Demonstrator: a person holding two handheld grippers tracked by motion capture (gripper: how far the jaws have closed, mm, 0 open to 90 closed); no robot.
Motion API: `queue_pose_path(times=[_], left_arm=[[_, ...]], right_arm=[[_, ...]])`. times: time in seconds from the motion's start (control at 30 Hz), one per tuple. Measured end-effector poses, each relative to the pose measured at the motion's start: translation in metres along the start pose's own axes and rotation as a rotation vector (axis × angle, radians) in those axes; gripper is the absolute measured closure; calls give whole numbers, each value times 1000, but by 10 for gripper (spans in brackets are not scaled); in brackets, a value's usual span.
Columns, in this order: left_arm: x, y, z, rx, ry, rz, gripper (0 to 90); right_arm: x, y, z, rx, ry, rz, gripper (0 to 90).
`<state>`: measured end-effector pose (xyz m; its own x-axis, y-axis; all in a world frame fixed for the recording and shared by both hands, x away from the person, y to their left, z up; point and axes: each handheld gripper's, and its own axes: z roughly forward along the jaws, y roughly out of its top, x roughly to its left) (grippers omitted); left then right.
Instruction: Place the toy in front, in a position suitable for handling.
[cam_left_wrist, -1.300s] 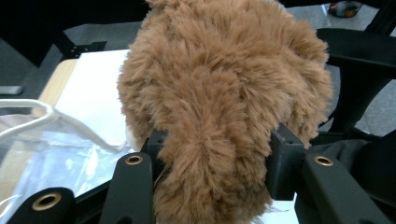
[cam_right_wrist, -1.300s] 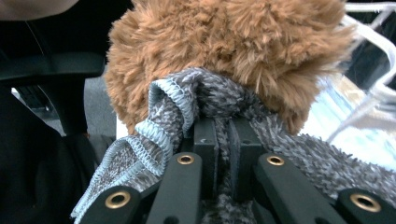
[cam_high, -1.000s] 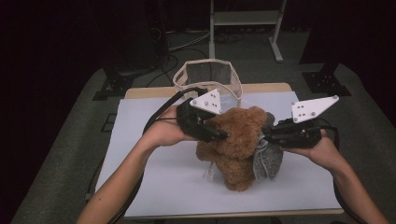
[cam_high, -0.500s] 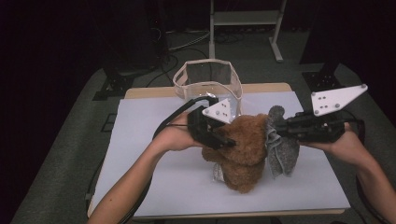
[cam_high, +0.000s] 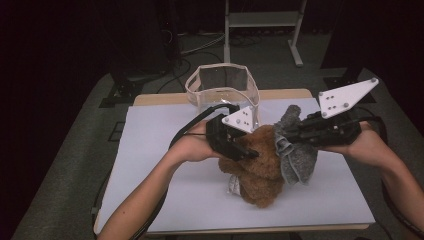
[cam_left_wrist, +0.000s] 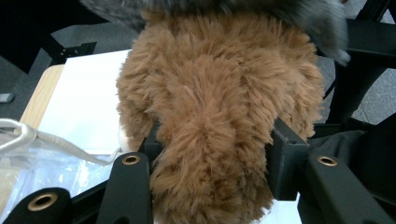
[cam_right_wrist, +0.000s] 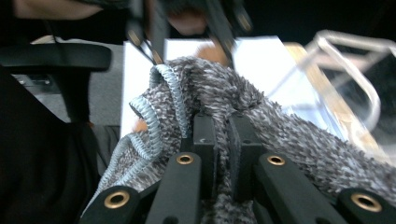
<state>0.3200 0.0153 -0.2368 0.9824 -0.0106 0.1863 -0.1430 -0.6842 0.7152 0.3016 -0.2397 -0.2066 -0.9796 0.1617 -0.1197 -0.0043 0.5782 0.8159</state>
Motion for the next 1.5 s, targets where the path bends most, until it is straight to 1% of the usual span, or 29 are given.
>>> queue_pose_path(times=[0.03,0.07,0.13,0.23,0.3,0.4,0.43,0.47,0.53,0.6,0.63,0.7,0.73,0.77,0.8,0.87,0.93,1.0,1.03,1.07,1.13,1.17,1.23,1.27,1.37,1.4,1.47,1.5], left_arm=[[-1,1,1,1,1,3,518],[-2,2,2,9,6,4,509],[-1,1,4,0,-3,-5,486],[0,1,7,-12,-9,-19,420],[1,1,7,-20,-8,-28,390],[1,0,5,-31,-4,-34,340],[2,-4,2,-50,-2,-52,324],[2,-5,2,-54,-7,-56,318],[2,-11,4,-46,-10,-71,289],[4,-18,8,-48,-25,-94,264],[4,-21,11,-59,-38,-110,249],[6,-23,14,-80,-47,-128,231],[6,-25,16,-92,-56,-134,240],[5,-26,17,-96,-51,-115,299],[4,-26,17,-98,-46,-106,359],[3,-25,17,-99,-45,-103,461],[2,-24,16,-99,-37,-94,497],[1,-23,16,-110,-34,-89,509],[0,-21,17,-109,-36,-81,514],[-1,-20,17,-108,-37,-73,520],[-2,-20,18,-100,-31,-69,539],[-1,-22,18,-109,-31,-76,546],[0,-23,16,-135,-39,-84,559],[0,-22,16,-140,-40,-83,565],[-1,-18,20,-135,-43,-74,564],[-2,-16,23,-125,-39,-70,564],[-3,-14,26,-113,-41,-62,555],[-3,-15,28,-113,-47,-68,537]], right_arm=[[2,5,5,33,-1,-22,827],[3,6,9,71,-8,-35,827],[2,3,11,104,-12,-35,827],[0,-4,12,116,-9,-15,827],[-1,-6,11,111,-10,-3,827],[-2,-7,11,114,-14,-6,827],[-2,-9,10,116,-21,2,827],[-3,-10,10,117,-22,-1,827],[-3,-12,9,113,-25,11,827],[-3,-14,9,106,-23,13,826],[-3,-15,9,103,-24,16,826],[-3,-16,10,103,-23,15,826],[-3,-16,10,107,-25,19,826],[-3,-16,10,113,-27,23,825],[-4,-16,9,110,-18,24,825],[-3,-13,9,102,-12,22,825],[-3,-6,9,104,-11,6,825],[-2,7,11,97,-12,-18,825],[-2,13,14,93,-7,-32,824],[0,20,19,101,0,-45,823],[2,27,27,127,4,-68,823],[3,27,28,138,0,-70,823],[1,23,24,135,-2,-61,822],[0,19,19,131,-4,-45,822],[-3,8,6,119,-14,-14,822],[-4,5,5,118,-14,4,822],[-4,1,7,142,-20,3,822],[-3,0,7,147,-19,3,822]])
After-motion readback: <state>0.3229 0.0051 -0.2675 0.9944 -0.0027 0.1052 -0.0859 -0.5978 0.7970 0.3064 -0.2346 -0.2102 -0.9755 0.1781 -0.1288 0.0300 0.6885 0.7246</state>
